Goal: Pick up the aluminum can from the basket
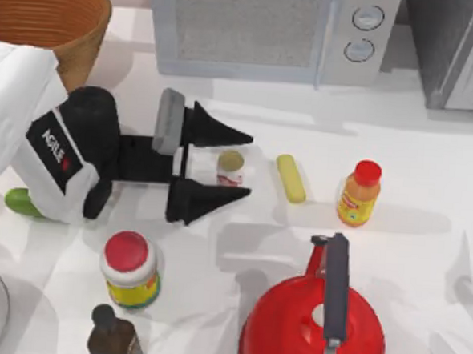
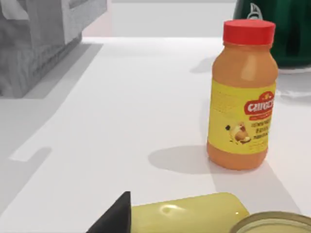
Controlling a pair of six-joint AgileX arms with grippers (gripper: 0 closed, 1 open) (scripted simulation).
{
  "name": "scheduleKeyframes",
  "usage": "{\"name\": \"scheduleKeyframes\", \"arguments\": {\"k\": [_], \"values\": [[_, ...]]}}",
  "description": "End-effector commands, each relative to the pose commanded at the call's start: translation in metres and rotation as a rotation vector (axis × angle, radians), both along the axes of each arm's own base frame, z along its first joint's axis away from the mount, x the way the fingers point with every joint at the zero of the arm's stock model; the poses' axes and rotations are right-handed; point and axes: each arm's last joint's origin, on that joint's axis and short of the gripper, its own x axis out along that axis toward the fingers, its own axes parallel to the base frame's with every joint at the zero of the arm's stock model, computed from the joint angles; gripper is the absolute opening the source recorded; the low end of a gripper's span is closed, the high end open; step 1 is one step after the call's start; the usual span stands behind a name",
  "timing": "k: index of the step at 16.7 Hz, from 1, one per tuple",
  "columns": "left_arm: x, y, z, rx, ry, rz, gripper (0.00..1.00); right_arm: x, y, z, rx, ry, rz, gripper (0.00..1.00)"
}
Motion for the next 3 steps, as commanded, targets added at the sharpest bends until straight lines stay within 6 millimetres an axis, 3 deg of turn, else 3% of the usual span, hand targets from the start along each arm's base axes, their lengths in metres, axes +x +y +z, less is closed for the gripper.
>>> {"name": "scheduleKeyframes", "arguments": {"k": [3], "values": [[0.0, 0.0, 0.0, 0.0, 0.0, 0.0, 1.0, 0.0, 0.0, 0.0, 0.0, 0.0, 0.0, 1.0]]}}
